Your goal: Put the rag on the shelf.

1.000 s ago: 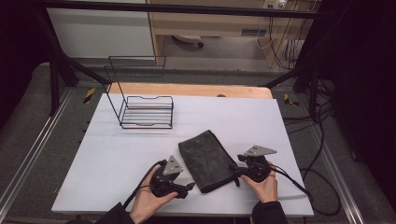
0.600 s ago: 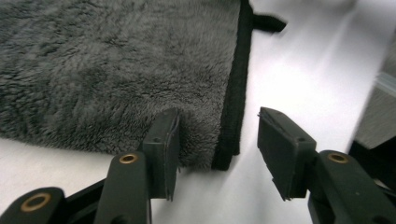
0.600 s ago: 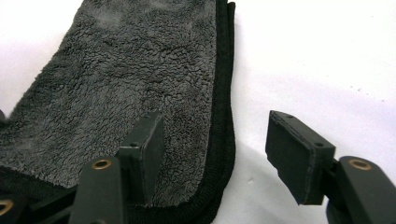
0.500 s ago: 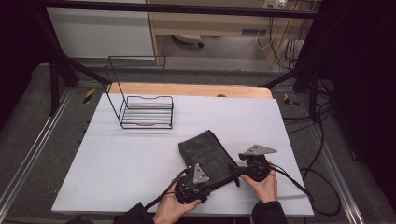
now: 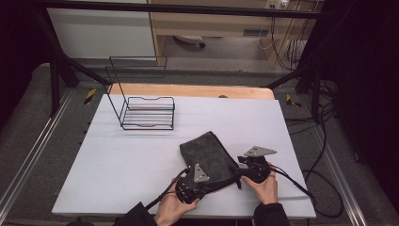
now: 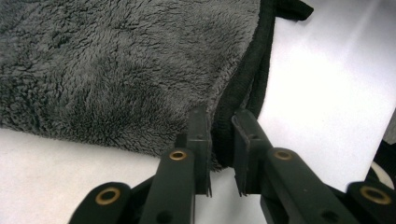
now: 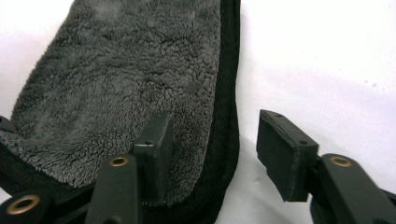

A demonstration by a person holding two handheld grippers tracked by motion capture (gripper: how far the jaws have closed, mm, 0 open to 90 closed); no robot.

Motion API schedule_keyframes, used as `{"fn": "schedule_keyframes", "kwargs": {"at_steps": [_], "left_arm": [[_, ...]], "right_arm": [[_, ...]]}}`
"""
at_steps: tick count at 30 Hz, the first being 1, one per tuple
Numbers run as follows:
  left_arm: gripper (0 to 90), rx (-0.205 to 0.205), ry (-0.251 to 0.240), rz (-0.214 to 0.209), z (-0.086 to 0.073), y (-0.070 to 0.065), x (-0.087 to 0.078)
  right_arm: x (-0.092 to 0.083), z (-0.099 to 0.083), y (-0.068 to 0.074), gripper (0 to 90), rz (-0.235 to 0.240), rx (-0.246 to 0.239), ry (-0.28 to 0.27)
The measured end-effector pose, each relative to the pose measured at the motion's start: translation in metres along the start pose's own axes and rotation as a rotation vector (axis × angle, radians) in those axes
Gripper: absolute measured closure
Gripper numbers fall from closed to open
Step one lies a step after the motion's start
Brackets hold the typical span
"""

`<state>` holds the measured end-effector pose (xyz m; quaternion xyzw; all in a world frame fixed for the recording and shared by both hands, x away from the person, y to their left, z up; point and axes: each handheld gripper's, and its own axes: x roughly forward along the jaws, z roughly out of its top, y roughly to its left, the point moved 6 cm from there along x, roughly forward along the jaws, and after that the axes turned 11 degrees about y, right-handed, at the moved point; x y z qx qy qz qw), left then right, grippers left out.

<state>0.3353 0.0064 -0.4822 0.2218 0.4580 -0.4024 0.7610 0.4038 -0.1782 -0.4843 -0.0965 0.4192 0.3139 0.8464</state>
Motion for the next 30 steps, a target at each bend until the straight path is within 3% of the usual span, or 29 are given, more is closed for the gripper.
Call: {"fn": "schedule_keyframes", "kwargs": {"at_steps": [4,8,15,22,25,27,30], "left_arm": [[80.1,0.016,0.012,-0.010,-0.003,0.004,-0.006],[80.3,0.052,0.032,0.006,-0.011,0.010,-0.017],[80.4,0.094,0.058,0.019,-0.035,0.027,-0.042],[80.3,0.089,0.058,-0.006,-0.060,0.039,-0.053],[78.9,0.080,0.031,-0.027,-0.064,0.039,-0.052],[75.6,0.074,0.013,-0.038,-0.064,0.038,-0.051],[63.6,0.052,-0.004,-0.058,-0.066,0.042,-0.056]], "right_arm": [[-0.004,0.003,0.004,36.0,0.015,-0.004,-0.022],[-0.006,0.008,0.009,26.2,0.033,-0.001,-0.042],[-0.006,0.012,0.016,19.6,0.058,0.008,-0.069],[-0.001,0.012,0.023,10.9,0.048,-0.002,-0.042],[0.001,0.011,0.023,8.9,0.054,0.007,-0.033],[0.002,0.011,0.024,7.5,0.058,0.018,-0.024],[0.002,0.010,0.023,5.8,0.059,0.020,-0.019]]}}
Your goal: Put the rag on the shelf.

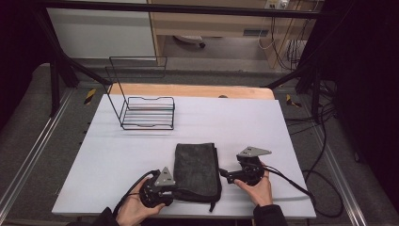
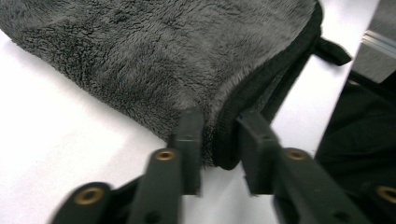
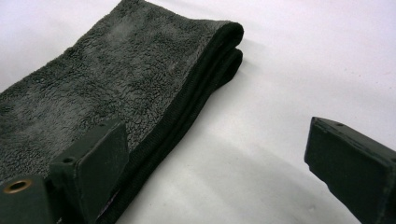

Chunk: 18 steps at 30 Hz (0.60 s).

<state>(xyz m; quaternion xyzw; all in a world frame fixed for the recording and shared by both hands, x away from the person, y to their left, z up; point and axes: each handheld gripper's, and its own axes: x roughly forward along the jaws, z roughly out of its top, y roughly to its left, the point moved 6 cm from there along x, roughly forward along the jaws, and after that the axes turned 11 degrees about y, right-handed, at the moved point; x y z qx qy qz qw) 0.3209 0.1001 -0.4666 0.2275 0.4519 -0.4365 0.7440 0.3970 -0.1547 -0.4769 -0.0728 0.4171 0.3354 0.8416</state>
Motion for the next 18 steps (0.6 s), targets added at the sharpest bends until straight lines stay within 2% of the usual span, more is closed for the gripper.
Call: {"fn": "schedule_keyframes", "kwargs": {"at_steps": [2,5,6,7,9,13,15,18], "left_arm": [[52.5,-0.025,-0.029,-0.004,-0.001,0.006,-0.007],[41.7,-0.080,-0.083,0.001,0.001,0.020,-0.018],[33.7,-0.094,-0.091,0.005,0.002,0.026,-0.020],[33.7,-0.105,-0.098,0.008,0.004,0.031,-0.021],[25.9,-0.137,-0.114,0.004,0.009,0.041,-0.022],[13.1,-0.183,-0.101,0.005,0.017,0.060,-0.019],[8.3,-0.187,-0.091,0.005,0.022,0.066,-0.016],[6.8,-0.198,-0.101,-0.003,0.031,0.070,-0.011]], "right_arm": [[-0.001,0.000,0.000,4.6,0.001,0.000,0.001],[-0.001,0.000,0.000,3.3,0.002,-0.004,-0.001],[-0.001,0.000,-0.001,2.3,0.002,-0.001,0.003],[-0.001,0.000,-0.001,2.3,0.002,-0.001,0.003],[-0.002,0.000,-0.001,1.9,0.000,-0.007,0.006],[-0.003,-0.003,0.001,1.5,0.000,-0.014,0.011],[-0.003,-0.004,0.001,1.5,0.003,-0.020,0.014],[-0.003,-0.004,0.001,1.5,0.000,-0.020,0.015]]}}
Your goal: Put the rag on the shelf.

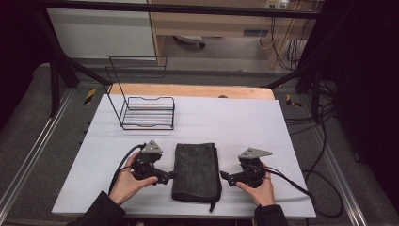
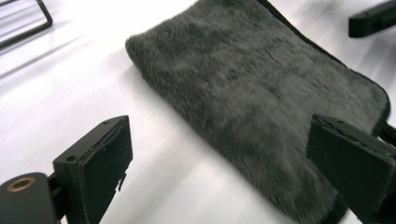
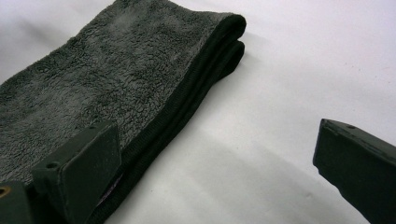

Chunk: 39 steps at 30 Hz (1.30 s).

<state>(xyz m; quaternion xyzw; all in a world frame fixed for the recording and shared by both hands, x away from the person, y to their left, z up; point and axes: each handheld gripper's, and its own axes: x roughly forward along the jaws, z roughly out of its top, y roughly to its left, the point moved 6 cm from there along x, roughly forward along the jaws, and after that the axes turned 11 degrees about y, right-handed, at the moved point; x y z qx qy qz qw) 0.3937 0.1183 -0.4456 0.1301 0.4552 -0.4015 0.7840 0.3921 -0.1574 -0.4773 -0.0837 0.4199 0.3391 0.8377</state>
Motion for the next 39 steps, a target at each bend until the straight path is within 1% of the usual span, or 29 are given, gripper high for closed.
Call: {"fn": "schedule_keyframes", "kwargs": {"at_steps": [2,4,7,8,10,11,12,13,14,16,17,20,22,24,27,29,31,32,34,37,38,39], "left_arm": [[6.8,0.004,0.006,0.002,0.005,0.002,0.005],[6.7,0.006,0.011,0.027,0.011,0.006,0.010],[8.4,-0.023,0.000,0.065,0.021,0.016,0.016],[10.3,-0.030,-0.008,0.077,0.024,0.020,0.018],[15.4,-0.062,-0.022,0.098,0.030,0.029,0.022],[17.7,-0.076,-0.022,0.108,0.033,0.034,0.024],[20.3,-0.079,-0.015,0.134,0.034,0.039,0.027],[22.4,-0.088,-0.013,0.149,0.036,0.042,0.030],[24.4,-0.103,-0.018,0.151,0.037,0.045,0.033],[28.0,-0.134,-0.022,0.138,0.040,0.050,0.039],[30.9,-0.142,-0.030,0.136,0.041,0.051,0.042],[37.4,-0.135,-0.038,0.147,0.045,0.050,0.048],[41.4,-0.131,-0.022,0.154,0.046,0.050,0.054],[44.7,-0.135,0.002,0.157,0.046,0.051,0.058],[47.5,-0.153,0.019,0.134,0.043,0.054,0.062],[49.2,-0.149,0.025,0.119,0.042,0.055,0.061],[52.7,-0.160,0.028,0.097,0.042,0.055,0.062],[54.9,-0.156,0.035,0.089,0.041,0.055,0.062],[58.8,-0.160,0.035,0.079,0.041,0.053,0.063],[65.5,-0.160,0.042,0.061,0.041,0.051,0.063],[67.7,-0.155,0.047,0.061,0.040,0.051,0.063],[68.6,-0.151,0.050,0.064,0.040,0.050,0.064]], "right_arm": [[0.000,0.000,0.000,1.5,0.000,0.001,0.001],[0.001,0.000,0.000,1.5,0.002,-0.005,0.001],[0.002,-0.001,0.001,1.5,0.004,0.002,0.006],[0.002,-0.001,0.001,1.5,0.003,-0.001,0.008],[0.002,-0.001,0.001,1.6,0.004,-0.002,0.010],[0.003,-0.001,0.001,1.6,0.004,-0.004,0.011],[0.003,-0.001,0.001,1.6,0.004,-0.007,0.011],[0.003,-0.001,0.000,1.6,0.004,-0.009,0.009],[0.003,-0.001,0.001,1.6,0.004,-0.009,0.009],[0.003,-0.001,0.001,1.7,0.004,-0.007,0.011],[0.003,-0.001,0.001,1.7,0.004,-0.009,0.011],[0.004,-0.002,0.001,1.8,0.005,-0.008,0.012],[0.004,-0.002,0.001,1.9,0.007,-0.005,0.018],[0.004,-0.002,0.001,2.2,0.008,-0.006,0.017],[0.004,-0.002,0.001,2.3,0.012,-0.006,0.017],[0.003,-0.001,0.001,2.5,0.014,0.000,0.019],[0.003,0.000,0.001,3.4,0.020,0.000,0.012],[0.004,0.001,0.001,3.8,0.022,0.001,0.007],[0.004,0.003,0.000,5.0,0.030,0.014,-0.001],[0.005,0.011,-0.001,6.6,0.026,0.020,-0.005],[0.007,0.015,-0.002,7.3,0.025,0.012,-0.011],[0.008,0.019,-0.002,8.0,0.019,0.019,-0.010]]}}
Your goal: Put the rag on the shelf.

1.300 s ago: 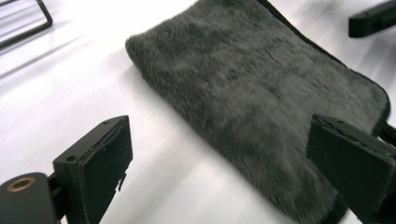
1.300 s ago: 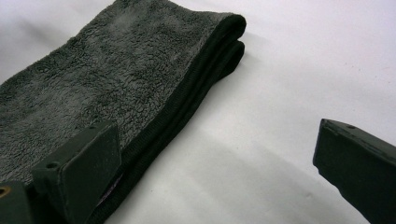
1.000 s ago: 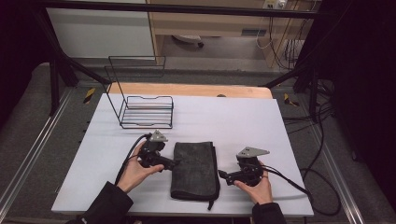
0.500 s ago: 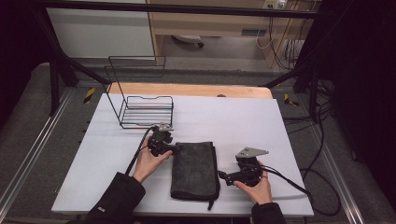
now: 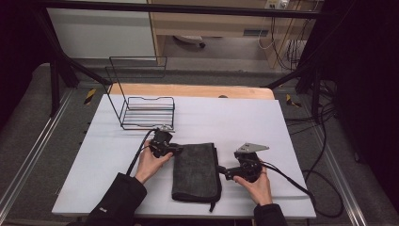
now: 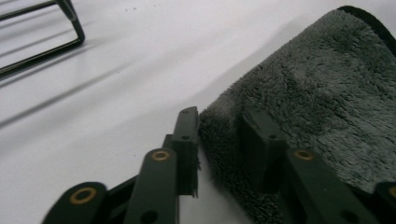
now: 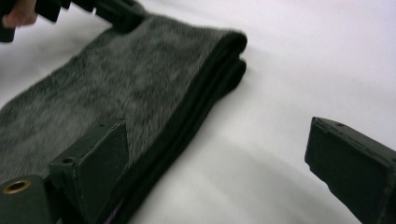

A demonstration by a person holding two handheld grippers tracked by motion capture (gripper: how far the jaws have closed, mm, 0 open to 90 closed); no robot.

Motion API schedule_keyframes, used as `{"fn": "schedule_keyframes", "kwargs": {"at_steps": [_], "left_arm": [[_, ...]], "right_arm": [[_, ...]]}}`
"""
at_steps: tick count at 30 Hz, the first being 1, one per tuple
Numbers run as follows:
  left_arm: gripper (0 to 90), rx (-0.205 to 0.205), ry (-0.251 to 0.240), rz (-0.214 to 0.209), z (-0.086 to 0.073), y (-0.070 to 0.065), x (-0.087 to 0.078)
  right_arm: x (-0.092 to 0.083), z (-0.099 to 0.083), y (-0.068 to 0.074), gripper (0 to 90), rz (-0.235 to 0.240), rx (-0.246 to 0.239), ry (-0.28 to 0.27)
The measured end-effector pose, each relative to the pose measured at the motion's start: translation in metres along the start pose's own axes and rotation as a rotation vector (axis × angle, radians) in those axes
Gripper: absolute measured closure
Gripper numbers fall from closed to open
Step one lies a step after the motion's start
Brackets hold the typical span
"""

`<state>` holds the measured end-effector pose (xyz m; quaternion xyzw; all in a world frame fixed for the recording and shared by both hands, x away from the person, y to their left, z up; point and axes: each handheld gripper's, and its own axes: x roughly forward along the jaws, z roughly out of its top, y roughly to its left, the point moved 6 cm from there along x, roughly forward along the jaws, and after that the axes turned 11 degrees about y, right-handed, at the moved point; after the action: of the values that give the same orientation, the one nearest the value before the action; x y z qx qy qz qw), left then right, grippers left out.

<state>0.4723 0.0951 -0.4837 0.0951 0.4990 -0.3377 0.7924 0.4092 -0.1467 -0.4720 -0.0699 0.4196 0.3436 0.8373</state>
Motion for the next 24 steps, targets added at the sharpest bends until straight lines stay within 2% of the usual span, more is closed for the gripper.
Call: {"fn": "schedule_keyframes", "kwargs": {"at_steps": [6,11,16,20,24], "left_arm": [[72.6,-0.008,0.009,-0.015,-0.001,0.000,0.001],[74.4,0.000,0.004,-0.007,-0.001,-0.002,0.002],[74.9,0.003,-0.002,-0.022,-0.002,-0.001,0.003],[74.9,0.003,-0.010,-0.027,-0.002,0.000,0.003],[74.9,0.009,-0.009,-0.025,-0.003,0.000,0.003]], "right_arm": [[0.018,0.027,-0.001,16.3,0.003,-0.005,-0.012],[0.039,0.042,-0.006,26.1,0.012,0.042,0.004],[0.054,0.046,-0.013,38.7,-0.017,0.064,0.033],[0.061,0.044,-0.017,42.2,0.001,0.091,0.072],[0.061,0.043,-0.013,55.5,0.030,0.073,0.078]]}}
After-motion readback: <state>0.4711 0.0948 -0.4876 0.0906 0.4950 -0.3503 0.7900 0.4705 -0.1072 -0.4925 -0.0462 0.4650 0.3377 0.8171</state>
